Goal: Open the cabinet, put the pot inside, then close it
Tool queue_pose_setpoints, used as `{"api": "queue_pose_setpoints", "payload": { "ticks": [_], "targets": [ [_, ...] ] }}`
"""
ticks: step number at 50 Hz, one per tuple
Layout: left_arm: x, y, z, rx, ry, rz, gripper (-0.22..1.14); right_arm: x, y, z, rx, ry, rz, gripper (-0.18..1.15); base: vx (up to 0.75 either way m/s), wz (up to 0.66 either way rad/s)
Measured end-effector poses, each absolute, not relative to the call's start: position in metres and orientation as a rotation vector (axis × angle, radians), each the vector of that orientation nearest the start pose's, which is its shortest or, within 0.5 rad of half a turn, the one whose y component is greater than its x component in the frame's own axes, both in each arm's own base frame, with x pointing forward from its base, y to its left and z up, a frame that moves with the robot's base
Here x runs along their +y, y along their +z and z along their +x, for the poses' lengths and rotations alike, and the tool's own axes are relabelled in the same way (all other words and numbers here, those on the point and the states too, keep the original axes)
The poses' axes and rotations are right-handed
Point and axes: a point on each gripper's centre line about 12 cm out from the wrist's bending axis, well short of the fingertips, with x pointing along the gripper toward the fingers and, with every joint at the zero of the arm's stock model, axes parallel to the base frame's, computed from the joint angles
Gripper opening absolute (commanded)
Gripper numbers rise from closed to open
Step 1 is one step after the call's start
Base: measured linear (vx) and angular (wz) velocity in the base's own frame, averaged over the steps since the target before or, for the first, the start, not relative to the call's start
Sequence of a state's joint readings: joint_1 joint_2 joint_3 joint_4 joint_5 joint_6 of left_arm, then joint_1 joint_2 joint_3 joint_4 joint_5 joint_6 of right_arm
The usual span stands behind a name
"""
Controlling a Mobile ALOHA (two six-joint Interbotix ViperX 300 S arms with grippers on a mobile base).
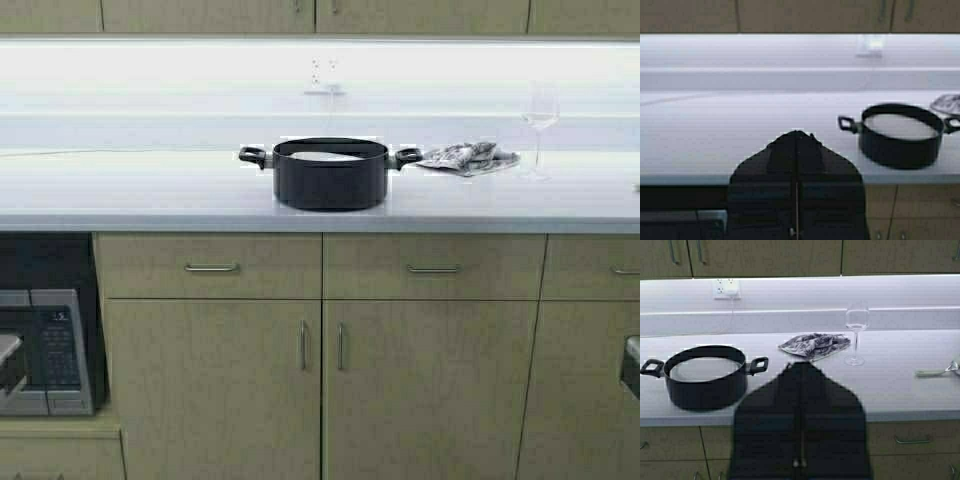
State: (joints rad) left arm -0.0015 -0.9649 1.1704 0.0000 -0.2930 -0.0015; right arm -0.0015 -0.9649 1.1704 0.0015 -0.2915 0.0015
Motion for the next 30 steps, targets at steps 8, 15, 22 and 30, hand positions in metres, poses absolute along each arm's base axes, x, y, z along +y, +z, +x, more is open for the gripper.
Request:
{"api": "queue_pose_setpoints", "payload": {
  "ticks": [8, 15, 22, 30],
  "targets": [
    [-0.003, 0.277, 0.206, -0.030, -0.014, -0.029, 0.04, 0.003, 0.280, 0.202, -0.035, 0.015, -0.012, 0.04, 0.03, 0.00],
    [-0.004, 0.278, 0.206, -0.038, -0.022, -0.021, 0.02, 0.003, 0.275, 0.205, -0.009, 0.017, -0.025, 0.05, 0.06, 0.03],
    [-0.005, 0.278, 0.206, -0.038, -0.031, 0.001, 0.02, 0.003, 0.276, 0.204, -0.014, 0.017, -0.025, 0.05, 0.13, 0.01],
    [-0.005, 0.279, 0.206, -0.040, -0.032, 0.002, 0.02, 0.003, 0.277, 0.204, -0.019, 0.017, -0.025, 0.05, 0.21, 0.02]
  ]
}}
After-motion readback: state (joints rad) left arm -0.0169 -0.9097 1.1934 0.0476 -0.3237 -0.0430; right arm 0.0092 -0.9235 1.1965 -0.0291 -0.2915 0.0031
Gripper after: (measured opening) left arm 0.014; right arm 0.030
